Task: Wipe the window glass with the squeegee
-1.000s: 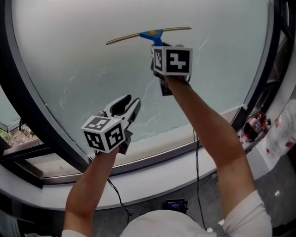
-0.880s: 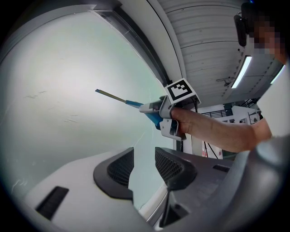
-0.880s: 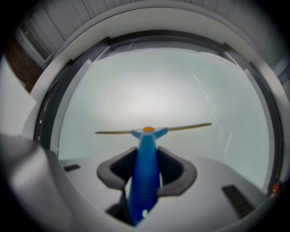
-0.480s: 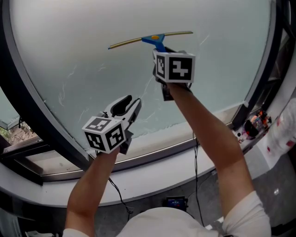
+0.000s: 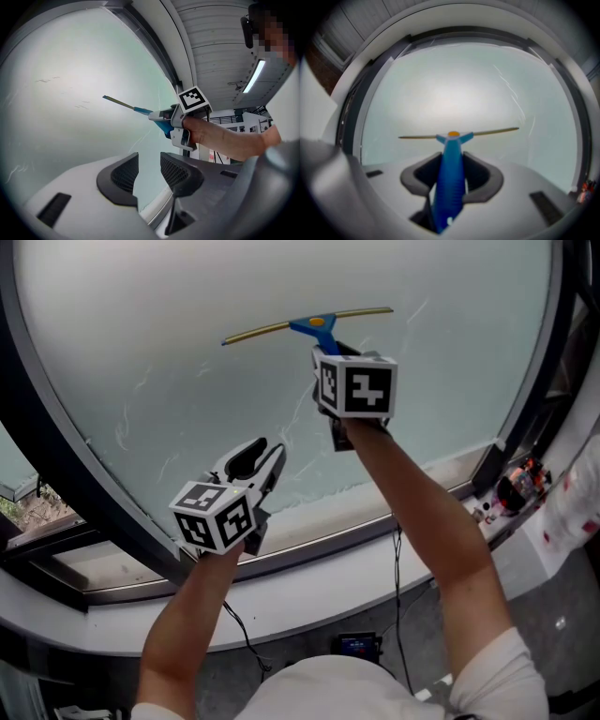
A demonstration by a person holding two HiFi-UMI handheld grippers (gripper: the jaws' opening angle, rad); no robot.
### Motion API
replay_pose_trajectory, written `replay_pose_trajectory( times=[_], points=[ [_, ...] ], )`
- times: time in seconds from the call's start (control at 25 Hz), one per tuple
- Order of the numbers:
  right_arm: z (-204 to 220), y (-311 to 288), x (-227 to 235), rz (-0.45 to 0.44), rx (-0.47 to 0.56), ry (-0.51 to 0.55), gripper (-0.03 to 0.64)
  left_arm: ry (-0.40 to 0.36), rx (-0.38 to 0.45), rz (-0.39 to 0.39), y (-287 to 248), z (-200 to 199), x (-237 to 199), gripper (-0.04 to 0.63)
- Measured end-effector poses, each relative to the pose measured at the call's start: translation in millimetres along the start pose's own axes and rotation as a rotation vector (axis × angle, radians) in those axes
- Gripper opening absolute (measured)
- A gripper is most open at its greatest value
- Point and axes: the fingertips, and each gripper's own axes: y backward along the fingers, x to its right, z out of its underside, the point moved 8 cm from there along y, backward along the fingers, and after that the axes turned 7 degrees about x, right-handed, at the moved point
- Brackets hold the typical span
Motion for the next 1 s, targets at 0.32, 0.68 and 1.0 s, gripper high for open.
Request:
replay_pose_trajectory(
  times=[0.32, 0.68, 1.0],
  points=[
    [19.9, 3.9, -0.4, 0.004, -0.020, -0.002, 0.152, 0.027, -0.011, 0.006, 3.3, 14.9, 2.9, 0.167],
    [42.5, 5.4, 1.1, 0.005, -0.051, -0.002, 0.152, 0.050, -0.027, 0.006, 3.9, 28.1, 3.6, 0.166],
    [67.3, 9.3, 2.8, 0.004, -0.076, 0.010, 0.152, 0.072, -0.046, 0.001, 4.7, 43.5, 4.3, 0.167]
  ],
)
